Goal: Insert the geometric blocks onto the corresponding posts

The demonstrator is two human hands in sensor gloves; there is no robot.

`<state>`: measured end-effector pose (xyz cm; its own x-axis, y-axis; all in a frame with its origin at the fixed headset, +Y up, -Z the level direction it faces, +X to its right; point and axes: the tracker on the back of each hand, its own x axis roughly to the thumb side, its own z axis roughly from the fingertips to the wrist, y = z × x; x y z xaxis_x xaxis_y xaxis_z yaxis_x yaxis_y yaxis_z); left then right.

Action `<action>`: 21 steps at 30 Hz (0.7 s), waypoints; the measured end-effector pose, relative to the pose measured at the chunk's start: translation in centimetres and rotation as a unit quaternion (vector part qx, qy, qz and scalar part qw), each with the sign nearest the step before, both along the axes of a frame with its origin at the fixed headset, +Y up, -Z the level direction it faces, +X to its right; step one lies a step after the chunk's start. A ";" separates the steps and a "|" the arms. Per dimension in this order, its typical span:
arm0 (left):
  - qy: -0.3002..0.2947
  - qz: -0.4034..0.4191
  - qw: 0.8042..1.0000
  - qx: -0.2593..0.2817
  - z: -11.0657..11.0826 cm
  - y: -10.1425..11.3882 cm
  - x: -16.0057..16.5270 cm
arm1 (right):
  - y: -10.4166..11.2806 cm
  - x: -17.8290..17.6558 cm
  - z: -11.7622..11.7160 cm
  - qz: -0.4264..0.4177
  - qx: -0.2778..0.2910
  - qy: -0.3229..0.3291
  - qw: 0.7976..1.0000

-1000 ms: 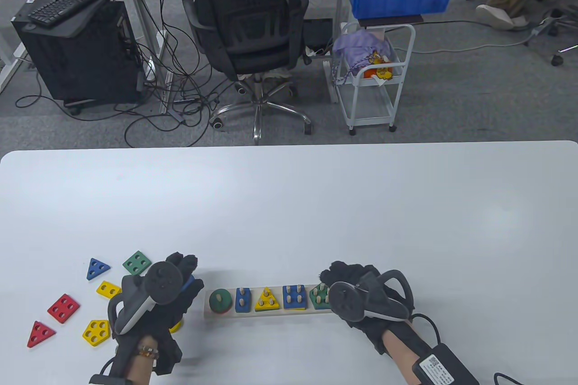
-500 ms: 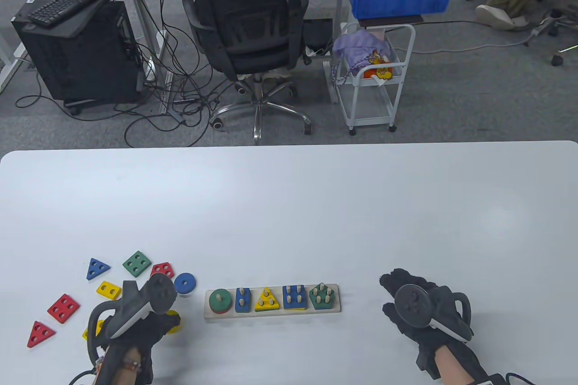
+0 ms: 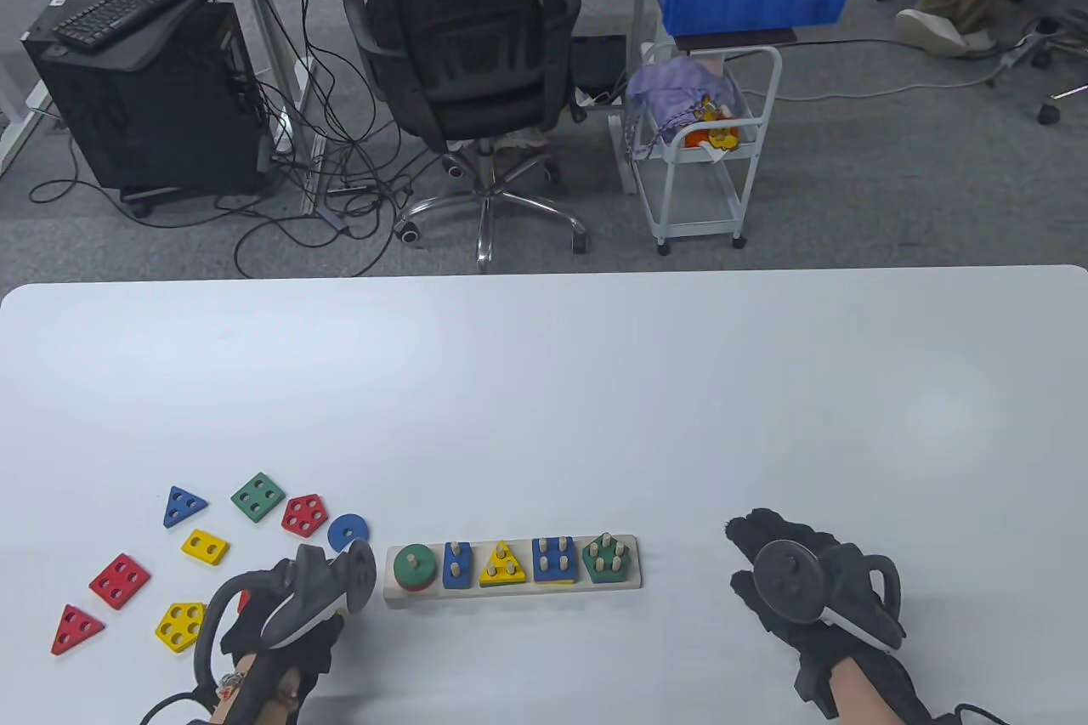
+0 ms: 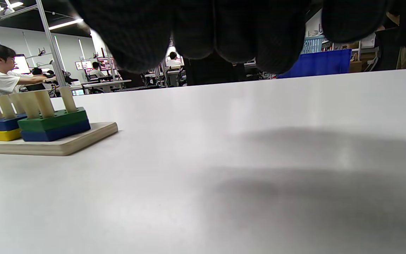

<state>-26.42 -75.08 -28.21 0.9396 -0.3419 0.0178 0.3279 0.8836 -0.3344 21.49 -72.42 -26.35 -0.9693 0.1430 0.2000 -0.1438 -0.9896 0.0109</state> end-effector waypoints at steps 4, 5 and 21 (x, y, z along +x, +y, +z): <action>-0.010 0.008 1.000 0.008 0.0 0.0 -0.1 | 0.0 0.0 0.0 0.004 0.002 -0.001 1.000; -0.011 0.011 1.000 0.013 0.0 0.0 -0.1 | 0.0 0.0 0.0 0.004 0.001 -0.001 1.000; -0.108 0.215 0.959 0.147 0.7 3.0 2.7 | 0.1 -0.3 0.0 0.013 -0.001 0.000 1.000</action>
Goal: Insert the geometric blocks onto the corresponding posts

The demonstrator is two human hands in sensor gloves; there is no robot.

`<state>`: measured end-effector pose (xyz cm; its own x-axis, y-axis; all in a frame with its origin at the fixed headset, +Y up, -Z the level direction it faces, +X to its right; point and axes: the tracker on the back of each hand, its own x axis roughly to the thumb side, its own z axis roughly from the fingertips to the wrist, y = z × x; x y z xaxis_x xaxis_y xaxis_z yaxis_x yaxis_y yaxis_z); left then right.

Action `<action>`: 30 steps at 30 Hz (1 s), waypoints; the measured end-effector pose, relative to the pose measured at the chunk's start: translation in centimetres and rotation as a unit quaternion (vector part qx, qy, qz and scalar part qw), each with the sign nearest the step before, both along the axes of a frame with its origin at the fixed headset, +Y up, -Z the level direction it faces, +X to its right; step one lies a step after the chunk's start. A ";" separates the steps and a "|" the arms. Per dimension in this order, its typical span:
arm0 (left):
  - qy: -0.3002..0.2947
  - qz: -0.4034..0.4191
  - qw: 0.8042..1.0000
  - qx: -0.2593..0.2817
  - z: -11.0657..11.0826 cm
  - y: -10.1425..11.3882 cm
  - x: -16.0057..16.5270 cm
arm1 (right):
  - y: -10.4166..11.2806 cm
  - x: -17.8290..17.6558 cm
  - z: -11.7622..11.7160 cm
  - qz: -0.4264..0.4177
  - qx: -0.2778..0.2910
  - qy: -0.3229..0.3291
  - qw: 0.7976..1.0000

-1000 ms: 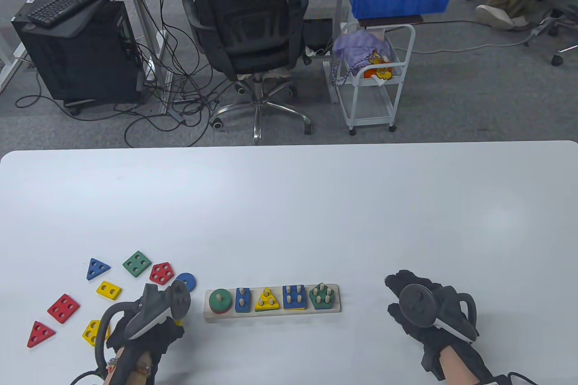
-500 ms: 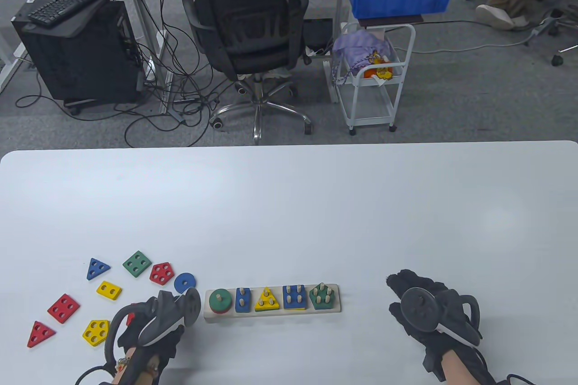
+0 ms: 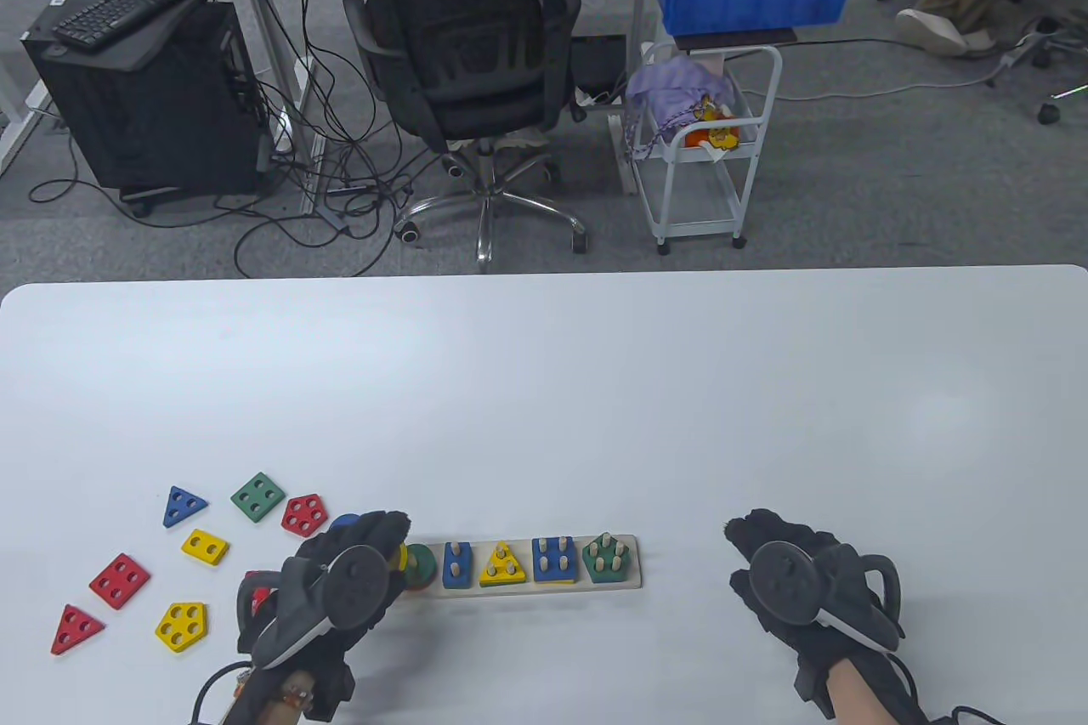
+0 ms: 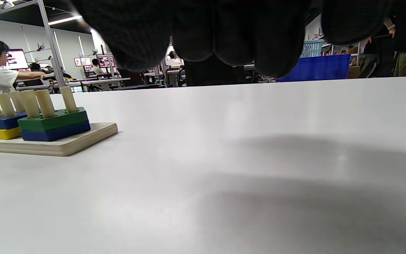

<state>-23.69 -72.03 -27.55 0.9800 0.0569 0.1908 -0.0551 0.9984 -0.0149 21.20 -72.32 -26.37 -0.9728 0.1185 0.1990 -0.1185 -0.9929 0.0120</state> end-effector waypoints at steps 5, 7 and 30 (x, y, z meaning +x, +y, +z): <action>-0.013 -0.018 1.000 -0.011 -0.3 -0.5 1.2 | 0.0 -0.1 0.0 0.001 -0.005 0.000 1.000; -0.016 -0.028 0.999 -0.014 -0.4 -0.8 1.4 | 0.0 -0.1 0.1 0.001 -0.007 0.000 1.000; 0.116 -0.067 0.984 -0.119 -5.7 0.0 -4.0 | -0.1 0.0 0.1 0.004 -0.023 0.001 1.000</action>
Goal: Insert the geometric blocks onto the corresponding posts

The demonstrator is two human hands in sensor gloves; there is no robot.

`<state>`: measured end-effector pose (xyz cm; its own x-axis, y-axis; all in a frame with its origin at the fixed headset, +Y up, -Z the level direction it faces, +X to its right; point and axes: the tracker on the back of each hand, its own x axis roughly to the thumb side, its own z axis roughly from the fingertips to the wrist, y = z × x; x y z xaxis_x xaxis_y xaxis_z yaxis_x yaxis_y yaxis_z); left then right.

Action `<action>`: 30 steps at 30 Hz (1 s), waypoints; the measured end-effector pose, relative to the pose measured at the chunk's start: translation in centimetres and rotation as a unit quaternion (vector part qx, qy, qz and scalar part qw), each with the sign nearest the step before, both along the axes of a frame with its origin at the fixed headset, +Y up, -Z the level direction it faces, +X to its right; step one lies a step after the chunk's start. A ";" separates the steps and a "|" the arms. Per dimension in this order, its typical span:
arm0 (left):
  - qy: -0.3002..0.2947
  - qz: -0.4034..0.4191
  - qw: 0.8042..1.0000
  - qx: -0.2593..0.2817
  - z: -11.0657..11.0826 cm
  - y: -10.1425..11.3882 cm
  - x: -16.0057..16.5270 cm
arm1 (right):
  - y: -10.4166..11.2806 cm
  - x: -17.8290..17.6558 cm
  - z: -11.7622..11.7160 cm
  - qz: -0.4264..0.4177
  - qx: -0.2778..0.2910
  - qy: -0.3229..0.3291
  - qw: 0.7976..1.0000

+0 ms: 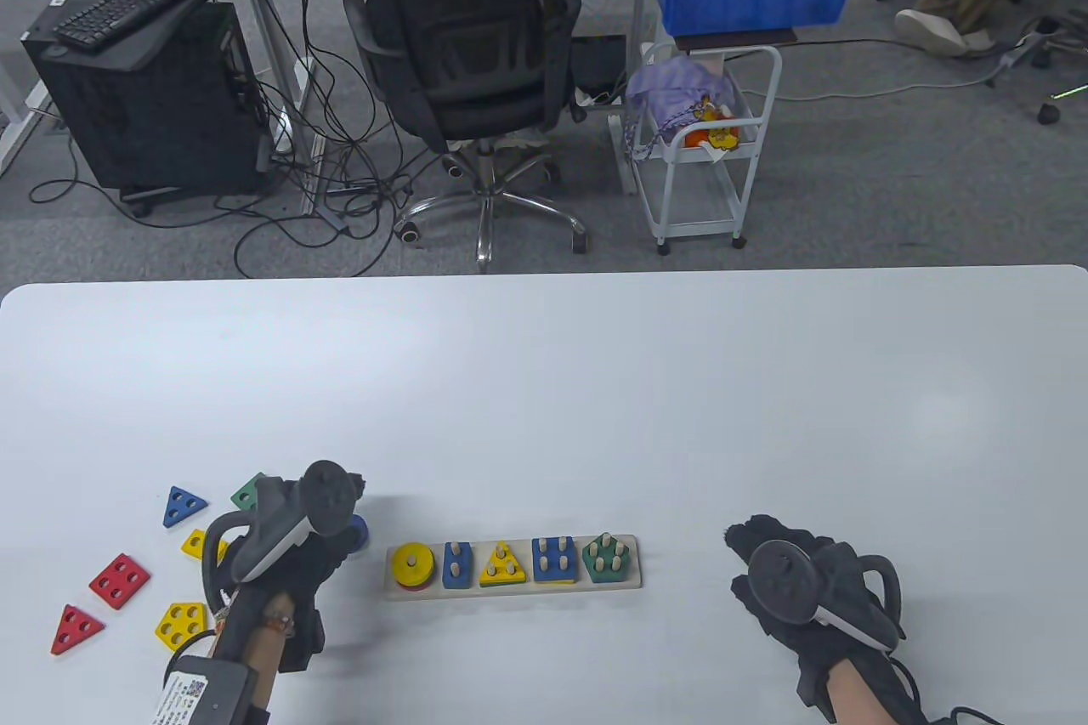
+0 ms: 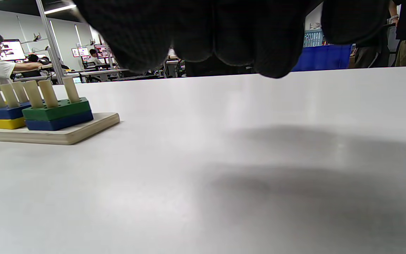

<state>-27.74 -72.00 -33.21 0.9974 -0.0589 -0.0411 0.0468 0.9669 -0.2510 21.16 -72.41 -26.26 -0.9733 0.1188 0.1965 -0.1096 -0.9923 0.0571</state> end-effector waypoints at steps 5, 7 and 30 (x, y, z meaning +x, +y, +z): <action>-0.017 -0.084 0.996 -0.032 -0.2 -2.3 0.5 | -0.3 -0.3 -0.1 0.009 -0.009 0.008 1.000; -0.014 -0.086 0.995 -0.041 -0.5 -2.7 0.6 | -0.4 -0.4 -0.1 0.014 -0.011 0.009 1.000; -0.063 -0.043 0.995 0.057 1.4 -0.6 1.7 | -0.3 -0.1 0.0 0.008 -0.007 0.005 1.000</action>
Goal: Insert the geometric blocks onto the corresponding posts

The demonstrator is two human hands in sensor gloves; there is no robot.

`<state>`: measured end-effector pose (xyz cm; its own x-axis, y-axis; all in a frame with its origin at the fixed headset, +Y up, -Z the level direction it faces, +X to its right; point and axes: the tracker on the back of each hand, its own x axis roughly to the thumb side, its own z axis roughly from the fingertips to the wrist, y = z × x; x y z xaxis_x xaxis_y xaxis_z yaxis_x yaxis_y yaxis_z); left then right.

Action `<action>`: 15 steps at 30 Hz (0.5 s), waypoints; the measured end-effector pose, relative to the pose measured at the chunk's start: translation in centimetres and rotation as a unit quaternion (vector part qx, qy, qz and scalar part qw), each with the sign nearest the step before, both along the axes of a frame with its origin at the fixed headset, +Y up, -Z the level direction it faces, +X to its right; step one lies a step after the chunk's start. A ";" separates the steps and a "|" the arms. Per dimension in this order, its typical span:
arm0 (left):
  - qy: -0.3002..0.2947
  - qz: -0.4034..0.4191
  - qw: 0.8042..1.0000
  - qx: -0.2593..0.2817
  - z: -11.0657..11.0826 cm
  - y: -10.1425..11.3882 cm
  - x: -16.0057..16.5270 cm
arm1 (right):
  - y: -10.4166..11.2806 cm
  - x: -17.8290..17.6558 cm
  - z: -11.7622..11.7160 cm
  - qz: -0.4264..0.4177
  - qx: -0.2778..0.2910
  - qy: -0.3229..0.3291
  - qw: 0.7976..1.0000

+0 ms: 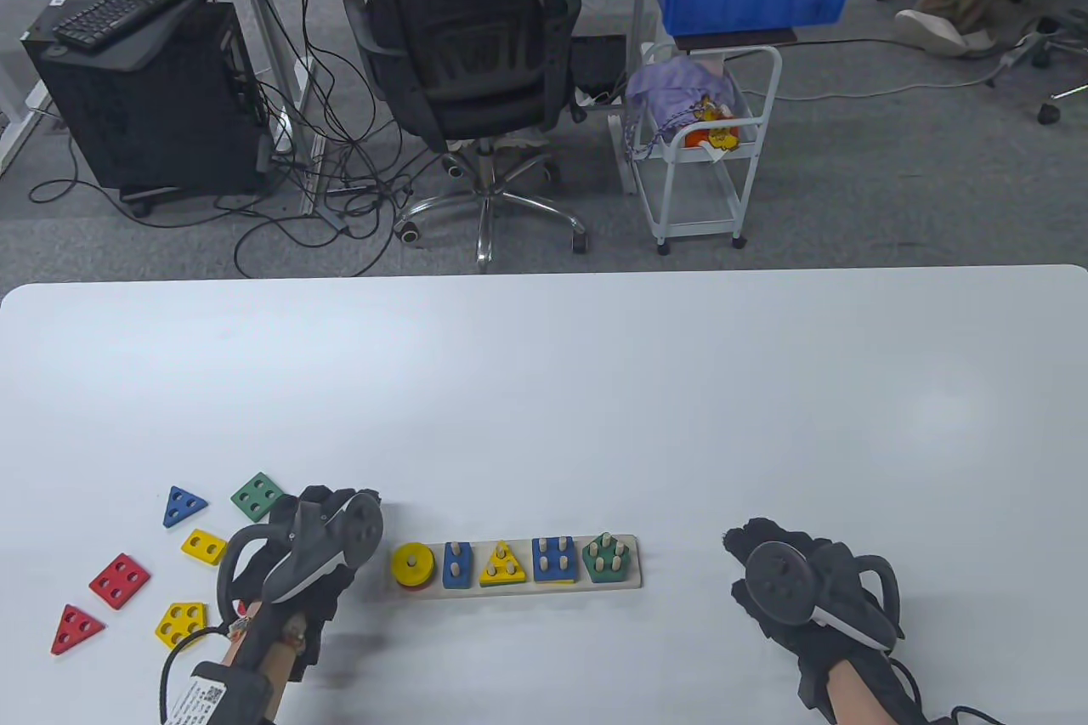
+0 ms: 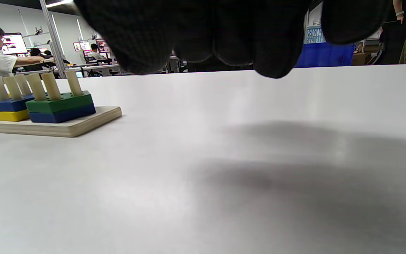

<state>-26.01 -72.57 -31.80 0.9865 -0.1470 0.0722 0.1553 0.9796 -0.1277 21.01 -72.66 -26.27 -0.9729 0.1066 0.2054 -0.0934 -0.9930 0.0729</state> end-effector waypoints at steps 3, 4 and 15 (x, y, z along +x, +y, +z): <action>-0.028 0.048 0.998 0.014 1.1 1.4 0.7 | 0.0 0.0 0.0 0.001 -0.002 0.001 1.000; -0.037 0.058 0.998 0.014 1.4 1.7 1.0 | -0.1 0.0 0.0 0.002 -0.003 0.001 1.000; -0.093 0.063 0.993 -0.021 2.5 1.3 3.5 | -0.1 0.0 0.0 0.001 -0.006 0.001 1.000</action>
